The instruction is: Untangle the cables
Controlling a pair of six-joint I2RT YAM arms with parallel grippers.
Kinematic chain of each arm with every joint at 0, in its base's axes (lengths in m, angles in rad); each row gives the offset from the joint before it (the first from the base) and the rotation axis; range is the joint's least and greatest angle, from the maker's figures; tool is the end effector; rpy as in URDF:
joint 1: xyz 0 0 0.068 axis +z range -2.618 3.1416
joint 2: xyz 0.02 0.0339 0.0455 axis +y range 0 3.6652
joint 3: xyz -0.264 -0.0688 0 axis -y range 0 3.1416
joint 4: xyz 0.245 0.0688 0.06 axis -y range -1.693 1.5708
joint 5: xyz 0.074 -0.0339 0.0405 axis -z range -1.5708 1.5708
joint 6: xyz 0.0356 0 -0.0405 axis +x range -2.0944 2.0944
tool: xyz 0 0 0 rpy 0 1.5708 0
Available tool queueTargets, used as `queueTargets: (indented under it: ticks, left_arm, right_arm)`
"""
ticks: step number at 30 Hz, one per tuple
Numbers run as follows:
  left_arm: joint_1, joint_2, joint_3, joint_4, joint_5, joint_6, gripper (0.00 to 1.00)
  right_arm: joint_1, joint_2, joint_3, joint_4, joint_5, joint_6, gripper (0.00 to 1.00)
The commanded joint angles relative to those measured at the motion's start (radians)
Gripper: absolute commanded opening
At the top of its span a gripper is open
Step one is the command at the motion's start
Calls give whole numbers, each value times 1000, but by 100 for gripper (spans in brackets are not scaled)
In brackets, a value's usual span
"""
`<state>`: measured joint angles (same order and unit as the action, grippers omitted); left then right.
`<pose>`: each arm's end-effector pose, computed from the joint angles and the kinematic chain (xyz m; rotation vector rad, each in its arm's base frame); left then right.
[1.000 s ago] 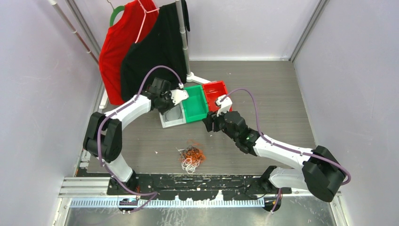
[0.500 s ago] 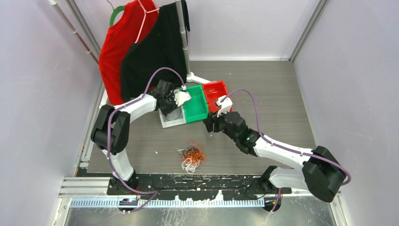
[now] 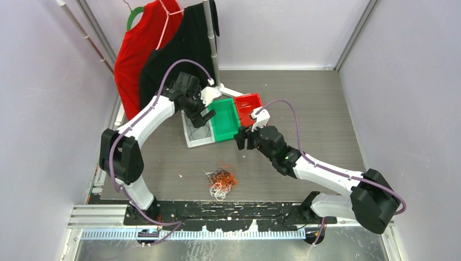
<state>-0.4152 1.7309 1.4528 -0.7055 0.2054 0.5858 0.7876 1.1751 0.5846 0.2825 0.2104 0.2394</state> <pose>0.3397 -0.1577 0.2739 1.2850 2.1849 -0.1949 0.1879 0.1782 0.2375 -0.3726 1.8666 0.5072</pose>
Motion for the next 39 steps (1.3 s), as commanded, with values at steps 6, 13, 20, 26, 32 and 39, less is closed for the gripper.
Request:
queueTargets:
  ticks: [6,13,20,26,32,39]
  left_arm:
    - [5,-98,101,-199,56,-65,100]
    - [202,-98,44,-161,59,8,88]
    - [283,-41,24,-90,96,33,77]
    - [284,-20,-28,7,135,35,70]
    - [285,32,-37,106,69,19,58]
    - [283,38,-41,166,88,-17,22]
  right_arm:
    - [-6,-39,54,-18,37,-4,74]
    - [-7,-50,34,-23,2,7,72]
    - [-6,-27,44,-19,-32,25,66]
    - [-7,-23,39,-2,-15,37,63]
    - [-6,-36,26,32,-6,47,62]
    - [-6,-34,19,42,-8,61,59]
